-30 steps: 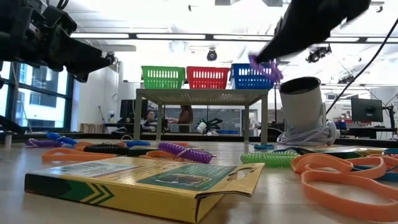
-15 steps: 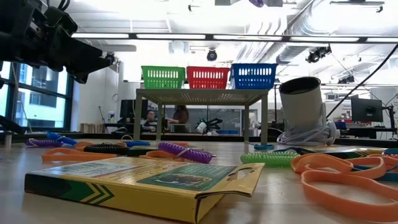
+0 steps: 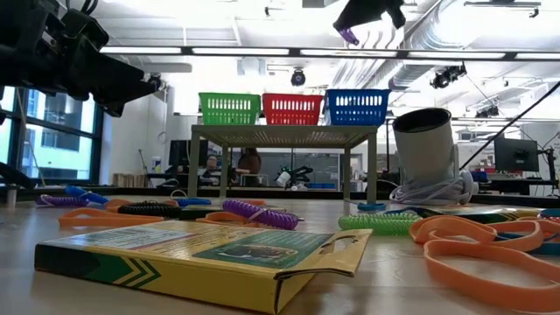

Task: Pick & Place Office Desk Supplies
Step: Put the violet spring keychain into the blue bin on the shelf, then put the blue rubber band into the green bin on the shelf

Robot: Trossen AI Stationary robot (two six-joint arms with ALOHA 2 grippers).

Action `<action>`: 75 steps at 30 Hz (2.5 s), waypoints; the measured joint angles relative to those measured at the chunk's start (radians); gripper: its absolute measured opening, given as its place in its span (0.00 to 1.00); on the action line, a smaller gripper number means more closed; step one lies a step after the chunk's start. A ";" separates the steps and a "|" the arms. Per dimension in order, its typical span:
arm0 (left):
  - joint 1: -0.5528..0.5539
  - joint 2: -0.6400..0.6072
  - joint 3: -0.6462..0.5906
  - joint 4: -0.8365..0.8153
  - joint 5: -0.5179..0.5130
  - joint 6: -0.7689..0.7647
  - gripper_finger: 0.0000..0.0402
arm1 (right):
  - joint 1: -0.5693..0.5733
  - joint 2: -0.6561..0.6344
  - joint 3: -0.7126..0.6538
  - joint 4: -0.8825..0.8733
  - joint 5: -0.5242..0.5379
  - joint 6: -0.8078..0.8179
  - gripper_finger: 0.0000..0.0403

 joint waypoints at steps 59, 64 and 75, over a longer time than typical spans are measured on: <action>0.000 0.000 0.000 0.000 -0.018 0.023 0.45 | -0.374 0.168 0.000 0.044 -0.258 0.071 0.55; 0.000 0.000 0.000 0.000 -0.017 0.023 0.45 | -0.344 0.088 0.000 0.056 -0.250 0.052 0.55; 0.000 0.000 0.000 0.000 -0.017 0.022 0.45 | -0.162 -0.090 0.000 0.173 -0.354 -0.098 0.54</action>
